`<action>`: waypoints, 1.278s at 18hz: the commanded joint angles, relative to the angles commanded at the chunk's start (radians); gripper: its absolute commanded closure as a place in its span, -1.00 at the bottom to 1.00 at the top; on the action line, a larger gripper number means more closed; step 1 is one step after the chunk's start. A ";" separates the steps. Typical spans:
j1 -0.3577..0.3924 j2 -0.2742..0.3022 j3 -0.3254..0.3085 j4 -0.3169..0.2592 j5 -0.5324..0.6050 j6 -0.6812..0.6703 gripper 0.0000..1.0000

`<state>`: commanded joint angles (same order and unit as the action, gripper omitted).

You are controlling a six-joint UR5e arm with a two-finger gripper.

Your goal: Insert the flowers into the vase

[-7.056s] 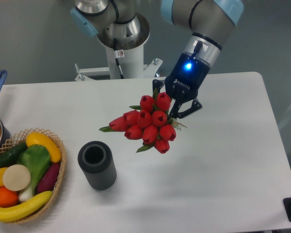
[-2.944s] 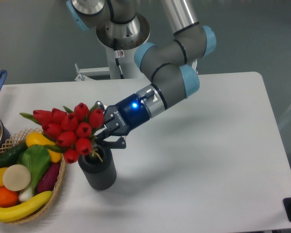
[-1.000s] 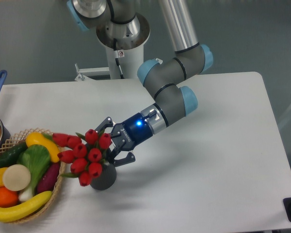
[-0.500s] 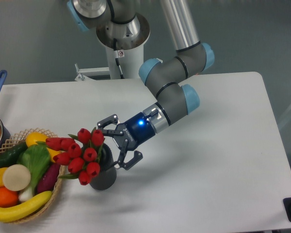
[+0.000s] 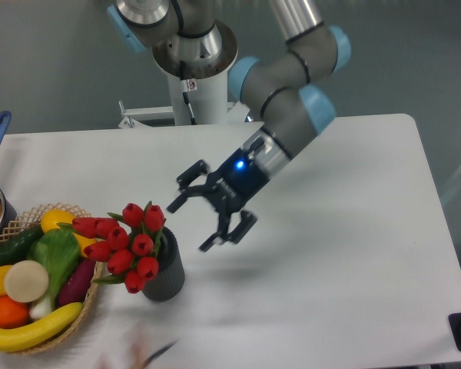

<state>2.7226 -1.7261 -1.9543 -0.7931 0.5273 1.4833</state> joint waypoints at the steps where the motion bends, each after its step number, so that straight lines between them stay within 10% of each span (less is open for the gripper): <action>1: 0.015 0.041 0.006 -0.002 0.040 -0.006 -1.00; 9: 0.095 0.206 0.035 -0.029 0.408 0.005 -1.00; 23: 0.232 0.319 0.130 -0.414 0.661 0.587 -1.00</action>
<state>2.9543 -1.4067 -1.8239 -1.2071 1.1888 2.0704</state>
